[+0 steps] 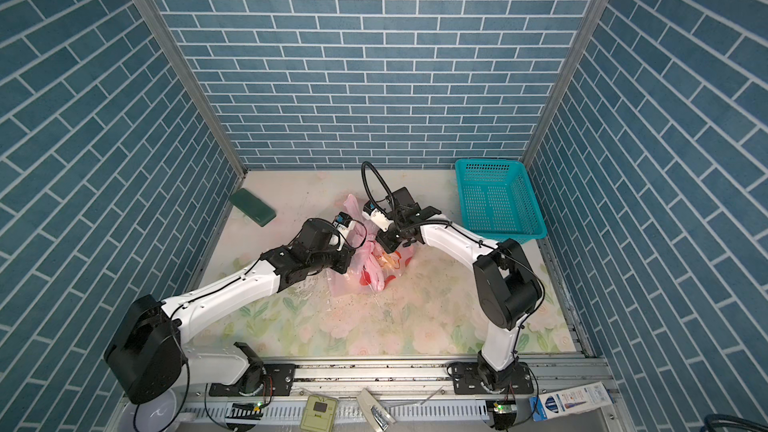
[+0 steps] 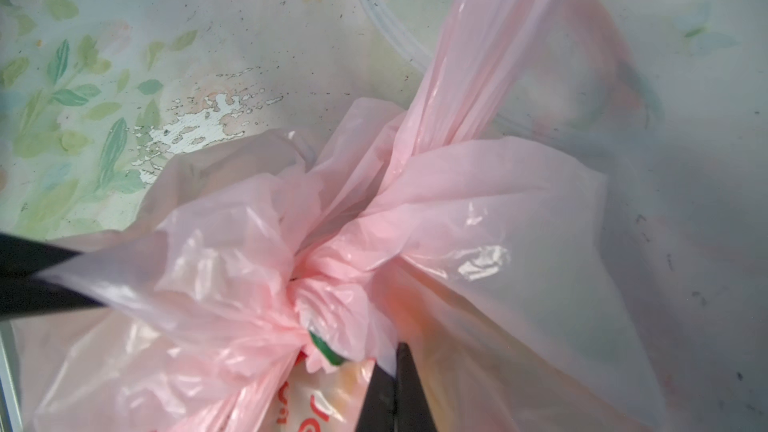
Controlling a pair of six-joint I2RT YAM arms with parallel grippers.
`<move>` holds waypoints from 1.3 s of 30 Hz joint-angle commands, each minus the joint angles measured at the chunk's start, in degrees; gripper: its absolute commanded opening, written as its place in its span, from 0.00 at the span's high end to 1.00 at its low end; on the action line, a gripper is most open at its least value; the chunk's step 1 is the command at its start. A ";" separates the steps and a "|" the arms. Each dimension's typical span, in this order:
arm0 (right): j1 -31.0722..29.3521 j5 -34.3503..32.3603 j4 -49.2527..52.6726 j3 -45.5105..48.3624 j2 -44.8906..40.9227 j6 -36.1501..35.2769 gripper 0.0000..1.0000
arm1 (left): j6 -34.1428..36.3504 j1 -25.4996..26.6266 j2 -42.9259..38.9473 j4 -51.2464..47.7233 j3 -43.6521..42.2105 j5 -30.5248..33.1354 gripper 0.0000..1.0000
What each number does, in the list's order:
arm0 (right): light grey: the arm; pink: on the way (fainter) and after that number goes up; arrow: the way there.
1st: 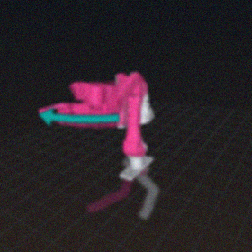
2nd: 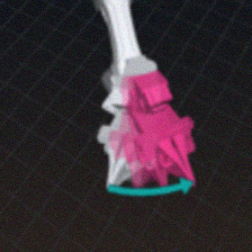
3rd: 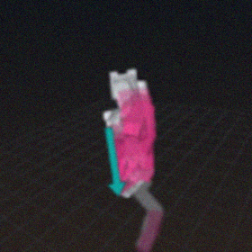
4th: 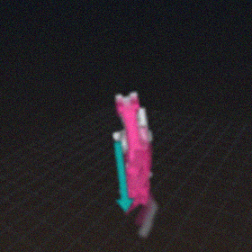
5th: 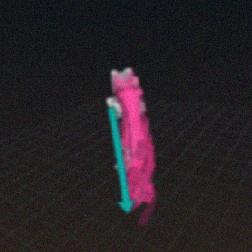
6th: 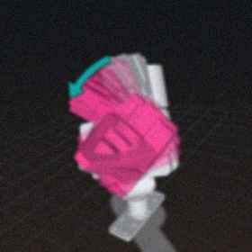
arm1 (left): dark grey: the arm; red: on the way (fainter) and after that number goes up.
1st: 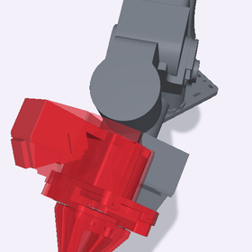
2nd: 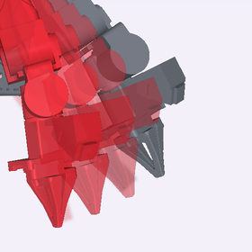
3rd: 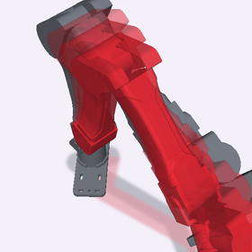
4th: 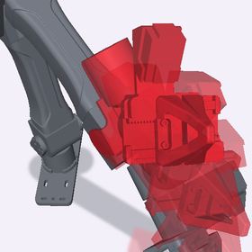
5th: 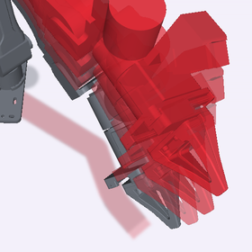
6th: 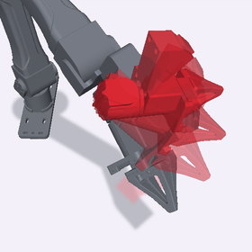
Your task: Untie the knot of the plastic bag and take out the fruit
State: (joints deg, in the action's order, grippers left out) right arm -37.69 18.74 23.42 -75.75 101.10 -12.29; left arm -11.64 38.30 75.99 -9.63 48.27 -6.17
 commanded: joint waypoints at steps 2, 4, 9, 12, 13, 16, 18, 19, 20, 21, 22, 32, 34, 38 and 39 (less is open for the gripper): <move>1.87 -1.95 1.58 3.32 -5.70 0.04 1.00 | 1.77 0.28 -2.96 -2.30 -1.53 1.94 1.00; 2.51 -2.17 2.34 4.64 -7.66 0.98 1.00 | 2.13 0.28 -3.80 -2.74 -1.91 2.19 1.00; 3.80 -3.24 4.63 9.59 -14.28 4.78 1.00 | 3.10 0.24 -6.06 -4.14 -2.90 3.30 1.00; 4.28 -4.78 5.79 14.28 -19.66 7.89 1.00 | 3.61 0.15 -7.69 -5.03 -3.91 4.38 1.00; 4.45 -5.27 6.08 16.14 -21.66 9.01 1.00 | 3.73 0.03 -8.34 -5.21 -4.38 4.63 1.00; 4.90 -8.76 7.33 20.06 -26.65 12.75 1.00 | 4.15 -0.51 -9.91 -5.41 -5.81 4.76 1.00; 5.21 -11.76 8.63 21.78 -28.75 14.66 1.00 | 4.50 -0.84 -10.59 -5.58 -6.41 4.89 1.00; 5.49 -13.33 9.49 22.31 -29.42 15.78 1.00 | 4.76 -1.10 -10.77 -5.68 -6.68 4.91 1.00; 5.76 -15.73 10.31 22.52 -29.63 16.59 1.00 | 4.90 -1.33 -10.88 -5.67 -6.76 4.94 1.00; 6.11 -17.83 11.42 22.49 -29.58 17.37 1.00 | 5.17 -1.62 -10.93 -5.67 -6.79 5.03 1.00; 6.58 -19.38 12.41 22.28 -29.32 18.25 1.00 | 5.29 -1.95 -10.77 -5.50 -6.79 5.03 1.00; 7.11 -14.11 12.97 17.33 -30.85 14.91 0.72 | 7.66 -2.78 -7.56 -4.13 -2.29 2.90 1.00; 6.69 -11.55 12.12 15.95 -32.64 13.16 0.57 | 7.68 -2.80 -7.33 -3.61 -1.46 2.36 1.00; 5.09 -10.25 11.60 12.71 -32.50 10.55 0.41 | 7.77 -2.80 -7.36 -3.10 -0.40 2.04 1.00; 4.31 -10.23 11.49 11.83 -31.69 9.84 0.38 | 7.85 -2.79 -7.43 -3.12 -0.13 1.96 1.00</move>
State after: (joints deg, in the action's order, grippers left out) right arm -31.94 6.22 35.44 -59.55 69.45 1.02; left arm -4.71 35.90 68.60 -13.26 46.24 -3.44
